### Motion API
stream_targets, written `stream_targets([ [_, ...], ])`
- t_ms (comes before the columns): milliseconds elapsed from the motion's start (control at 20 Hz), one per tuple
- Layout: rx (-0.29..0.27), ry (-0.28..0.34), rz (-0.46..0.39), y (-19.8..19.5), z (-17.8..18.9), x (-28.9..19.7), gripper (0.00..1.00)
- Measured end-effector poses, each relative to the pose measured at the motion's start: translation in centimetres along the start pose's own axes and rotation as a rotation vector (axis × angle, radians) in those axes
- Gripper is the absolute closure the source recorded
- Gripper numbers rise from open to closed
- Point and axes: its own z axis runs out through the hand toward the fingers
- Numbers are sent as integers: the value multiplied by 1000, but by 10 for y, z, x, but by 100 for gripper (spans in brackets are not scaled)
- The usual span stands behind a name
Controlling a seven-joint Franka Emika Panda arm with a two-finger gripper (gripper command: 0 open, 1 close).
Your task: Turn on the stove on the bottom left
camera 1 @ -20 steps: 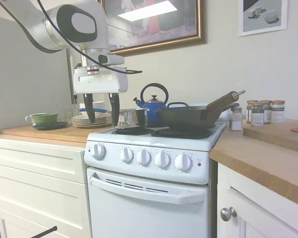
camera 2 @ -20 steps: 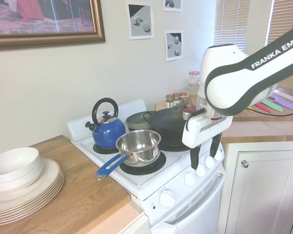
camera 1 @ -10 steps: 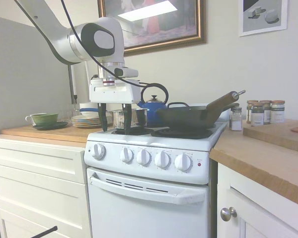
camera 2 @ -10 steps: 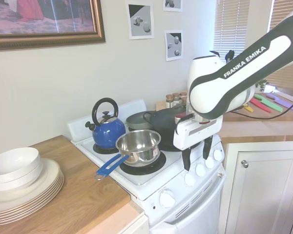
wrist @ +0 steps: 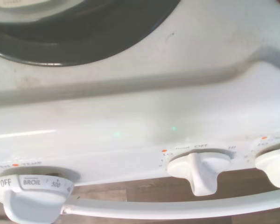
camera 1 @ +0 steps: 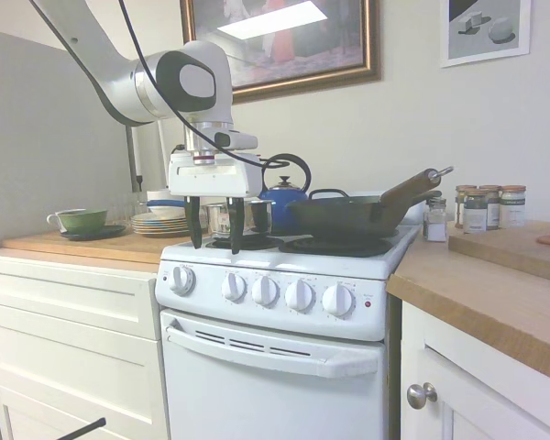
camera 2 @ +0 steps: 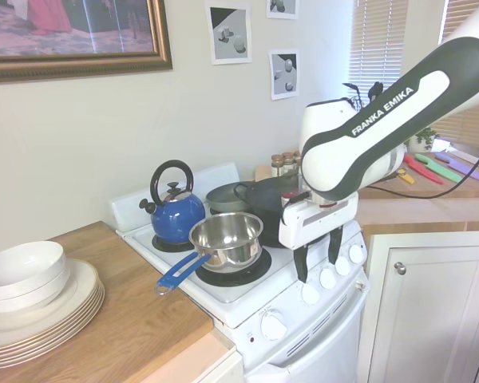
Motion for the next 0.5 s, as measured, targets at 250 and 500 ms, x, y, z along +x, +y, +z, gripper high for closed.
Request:
stream_targets([
  [250, -3, -4, 11, 3, 4, 4, 100],
  [500, -6, -6, 11, 5, 8, 3, 100],
])
